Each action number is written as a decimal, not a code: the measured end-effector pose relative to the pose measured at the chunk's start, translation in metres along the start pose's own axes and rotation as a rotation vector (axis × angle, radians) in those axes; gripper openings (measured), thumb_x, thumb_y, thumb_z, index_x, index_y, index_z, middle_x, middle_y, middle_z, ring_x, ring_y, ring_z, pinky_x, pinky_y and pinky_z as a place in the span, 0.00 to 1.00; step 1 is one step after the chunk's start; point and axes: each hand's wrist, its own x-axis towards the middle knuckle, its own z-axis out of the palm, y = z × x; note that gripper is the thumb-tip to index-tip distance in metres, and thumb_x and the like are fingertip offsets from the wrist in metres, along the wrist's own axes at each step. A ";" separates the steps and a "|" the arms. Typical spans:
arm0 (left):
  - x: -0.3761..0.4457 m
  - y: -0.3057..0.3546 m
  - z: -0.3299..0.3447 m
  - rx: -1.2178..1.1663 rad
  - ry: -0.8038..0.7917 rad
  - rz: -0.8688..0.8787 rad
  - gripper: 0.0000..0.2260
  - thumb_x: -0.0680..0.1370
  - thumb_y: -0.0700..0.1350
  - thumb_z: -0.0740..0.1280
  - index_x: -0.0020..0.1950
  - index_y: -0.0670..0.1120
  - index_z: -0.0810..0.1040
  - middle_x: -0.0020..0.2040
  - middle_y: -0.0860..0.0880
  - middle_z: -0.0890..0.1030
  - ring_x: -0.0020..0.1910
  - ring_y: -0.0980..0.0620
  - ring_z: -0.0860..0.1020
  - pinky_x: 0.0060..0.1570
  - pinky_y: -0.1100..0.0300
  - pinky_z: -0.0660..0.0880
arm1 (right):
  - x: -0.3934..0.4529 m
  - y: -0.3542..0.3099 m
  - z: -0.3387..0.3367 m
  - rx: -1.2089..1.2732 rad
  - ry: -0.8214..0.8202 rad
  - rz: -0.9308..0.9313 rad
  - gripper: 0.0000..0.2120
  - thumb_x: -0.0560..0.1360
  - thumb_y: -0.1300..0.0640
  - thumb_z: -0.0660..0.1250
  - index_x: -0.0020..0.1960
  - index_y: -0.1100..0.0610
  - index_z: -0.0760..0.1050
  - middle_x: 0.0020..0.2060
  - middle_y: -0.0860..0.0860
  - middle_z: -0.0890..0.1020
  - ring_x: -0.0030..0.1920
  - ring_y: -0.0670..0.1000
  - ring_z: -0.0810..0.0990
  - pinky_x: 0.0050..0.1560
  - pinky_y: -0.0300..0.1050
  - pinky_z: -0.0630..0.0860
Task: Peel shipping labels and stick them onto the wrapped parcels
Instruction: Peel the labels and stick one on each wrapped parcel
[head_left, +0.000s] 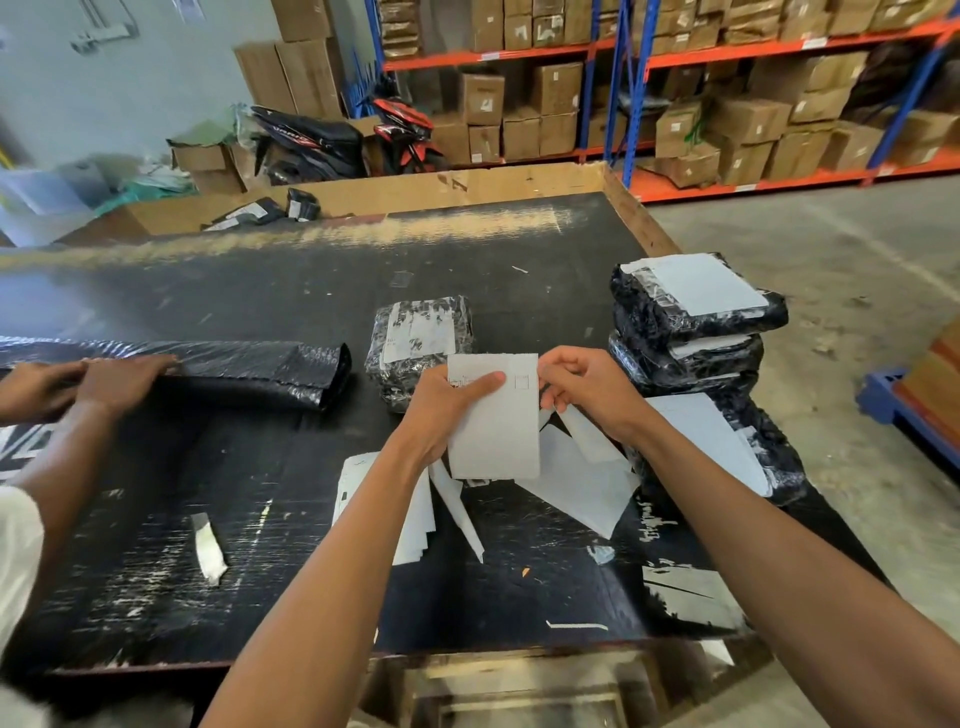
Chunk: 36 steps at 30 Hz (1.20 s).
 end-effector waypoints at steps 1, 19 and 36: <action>0.000 0.000 0.000 -0.020 -0.006 -0.007 0.15 0.73 0.43 0.76 0.57 0.39 0.82 0.50 0.44 0.87 0.48 0.45 0.85 0.44 0.55 0.81 | 0.000 -0.001 0.001 0.029 -0.008 0.004 0.07 0.80 0.63 0.66 0.49 0.65 0.81 0.39 0.57 0.84 0.36 0.52 0.80 0.35 0.40 0.75; 0.005 0.022 0.028 0.171 0.036 0.315 0.08 0.74 0.44 0.75 0.49 0.41 0.82 0.44 0.40 0.84 0.46 0.39 0.83 0.51 0.43 0.82 | 0.002 -0.010 0.015 -0.108 0.033 -0.130 0.07 0.81 0.59 0.66 0.47 0.58 0.81 0.34 0.52 0.83 0.34 0.48 0.79 0.39 0.40 0.77; -0.001 0.025 0.030 -0.381 0.122 -0.007 0.03 0.78 0.35 0.68 0.48 0.37 0.82 0.43 0.39 0.84 0.44 0.44 0.83 0.47 0.55 0.83 | 0.004 -0.005 0.013 -0.072 0.219 -0.016 0.09 0.78 0.60 0.64 0.41 0.55 0.79 0.36 0.52 0.84 0.38 0.51 0.81 0.48 0.50 0.79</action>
